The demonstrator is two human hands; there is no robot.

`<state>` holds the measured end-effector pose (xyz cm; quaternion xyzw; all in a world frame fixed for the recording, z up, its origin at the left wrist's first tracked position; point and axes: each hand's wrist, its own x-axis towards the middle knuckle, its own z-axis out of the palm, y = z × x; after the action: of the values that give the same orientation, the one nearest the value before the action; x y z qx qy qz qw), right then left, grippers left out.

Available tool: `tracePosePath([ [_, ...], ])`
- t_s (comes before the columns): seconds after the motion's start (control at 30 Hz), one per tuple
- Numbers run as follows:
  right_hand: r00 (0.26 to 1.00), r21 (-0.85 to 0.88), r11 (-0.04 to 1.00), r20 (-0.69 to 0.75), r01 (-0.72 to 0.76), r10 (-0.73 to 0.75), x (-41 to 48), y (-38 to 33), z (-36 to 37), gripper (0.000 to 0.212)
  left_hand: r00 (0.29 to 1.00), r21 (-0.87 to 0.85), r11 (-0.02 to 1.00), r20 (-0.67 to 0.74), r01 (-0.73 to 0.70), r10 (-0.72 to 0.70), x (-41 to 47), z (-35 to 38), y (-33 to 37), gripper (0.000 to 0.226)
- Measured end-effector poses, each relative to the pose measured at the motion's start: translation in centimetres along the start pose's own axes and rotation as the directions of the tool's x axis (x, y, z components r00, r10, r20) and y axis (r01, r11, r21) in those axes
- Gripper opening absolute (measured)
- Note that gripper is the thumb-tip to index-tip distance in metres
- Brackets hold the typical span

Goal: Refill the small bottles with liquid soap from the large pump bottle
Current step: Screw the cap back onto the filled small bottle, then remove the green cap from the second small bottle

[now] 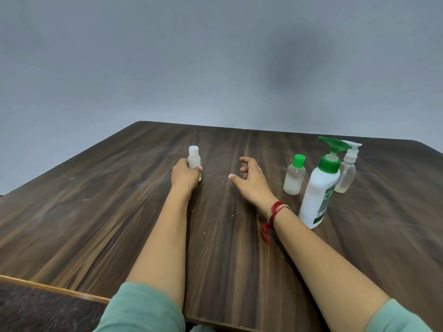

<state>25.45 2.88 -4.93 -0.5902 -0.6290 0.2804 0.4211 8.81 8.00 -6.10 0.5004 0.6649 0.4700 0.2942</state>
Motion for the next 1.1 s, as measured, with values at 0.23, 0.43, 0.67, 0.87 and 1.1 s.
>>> tracePosePath([
  [0.23,1.000,-0.032,0.999,-0.016,0.001,-0.002,0.1,0.4,0.4,0.060,0.994,0.006,1.000,0.111,0.002,-0.003,-0.9,-0.2,0.8,0.029],
  [0.43,1.000,-0.020,1.000,-0.031,-0.005,0.004,0.1,0.5,0.7,0.061,0.993,-0.084,0.996,0.115,0.024,-0.014,-0.4,0.0,0.4,0.027],
  [0.67,0.992,-0.005,1.000,-0.127,0.021,-0.021,0.2,0.7,0.6,0.058,0.996,-0.180,0.982,-0.075,-0.055,0.042,-0.5,-1.1,1.3,0.093],
  [0.87,0.852,-0.179,0.979,-0.494,0.097,-0.175,0.3,0.5,-0.3,0.061,0.770,-0.059,0.832,-0.418,-0.552,0.481,-4.2,0.6,4.4,0.067],
  [1.1,0.612,-0.313,0.881,-0.634,0.355,-0.473,-0.2,-0.9,0.0,0.051,0.808,-0.400,0.702,-0.299,-0.590,0.508,-5.7,4.6,4.9,0.016],
])
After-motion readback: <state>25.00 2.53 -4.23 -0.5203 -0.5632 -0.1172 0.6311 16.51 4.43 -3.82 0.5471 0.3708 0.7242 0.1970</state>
